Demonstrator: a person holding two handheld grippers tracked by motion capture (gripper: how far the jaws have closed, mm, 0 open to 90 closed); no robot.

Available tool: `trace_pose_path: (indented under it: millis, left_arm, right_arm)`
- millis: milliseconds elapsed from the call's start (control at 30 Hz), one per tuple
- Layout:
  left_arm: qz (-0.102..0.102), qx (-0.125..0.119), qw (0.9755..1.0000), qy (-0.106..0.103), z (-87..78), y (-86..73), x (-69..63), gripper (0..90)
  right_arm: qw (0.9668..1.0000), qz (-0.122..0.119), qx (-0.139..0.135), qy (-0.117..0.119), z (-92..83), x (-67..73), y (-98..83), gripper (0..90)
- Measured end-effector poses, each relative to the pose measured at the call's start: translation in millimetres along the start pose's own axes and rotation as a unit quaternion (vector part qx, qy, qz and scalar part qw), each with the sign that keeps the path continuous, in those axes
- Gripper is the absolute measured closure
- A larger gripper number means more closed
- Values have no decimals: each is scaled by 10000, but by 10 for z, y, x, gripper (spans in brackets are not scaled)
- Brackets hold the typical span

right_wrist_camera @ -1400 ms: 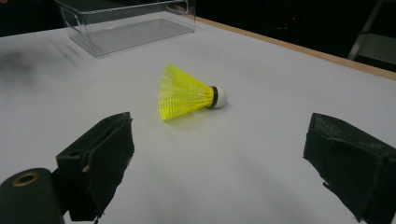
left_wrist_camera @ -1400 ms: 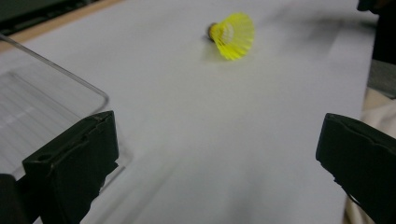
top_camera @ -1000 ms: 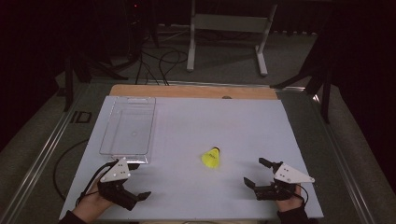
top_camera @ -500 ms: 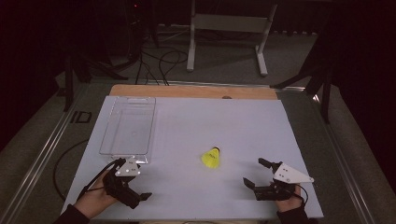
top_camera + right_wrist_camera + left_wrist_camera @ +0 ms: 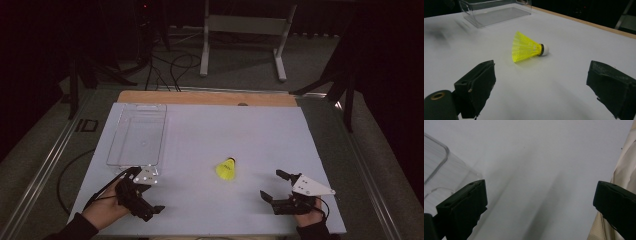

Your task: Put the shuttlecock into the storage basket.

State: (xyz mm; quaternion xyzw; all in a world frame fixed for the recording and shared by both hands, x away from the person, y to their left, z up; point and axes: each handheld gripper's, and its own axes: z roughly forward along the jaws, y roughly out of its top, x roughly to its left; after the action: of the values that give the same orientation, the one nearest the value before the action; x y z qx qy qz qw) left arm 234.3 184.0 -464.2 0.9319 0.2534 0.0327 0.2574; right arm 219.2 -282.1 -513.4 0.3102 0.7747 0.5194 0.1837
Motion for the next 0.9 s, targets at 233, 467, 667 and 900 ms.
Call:
trace_pose_path:
  millis: [233,467,667,900]
  left_arm:
    - [-70,349,9992,-178,19,141,-20,0]
    - [8,680,9974,-224,79,250,-66,0]
    - [223,880,9954,-300,124,324,-120,0]
    - [171,1028,9940,-335,197,432,-137,0]
  right_arm:
    - [10000,-12,6,0,1,0,1,84]
    - [10000,-61,16,-16,0,12,6,83]
    - [9999,-119,-18,-71,-9,17,12,83]
    - [9999,-124,0,-73,-6,18,11,83]
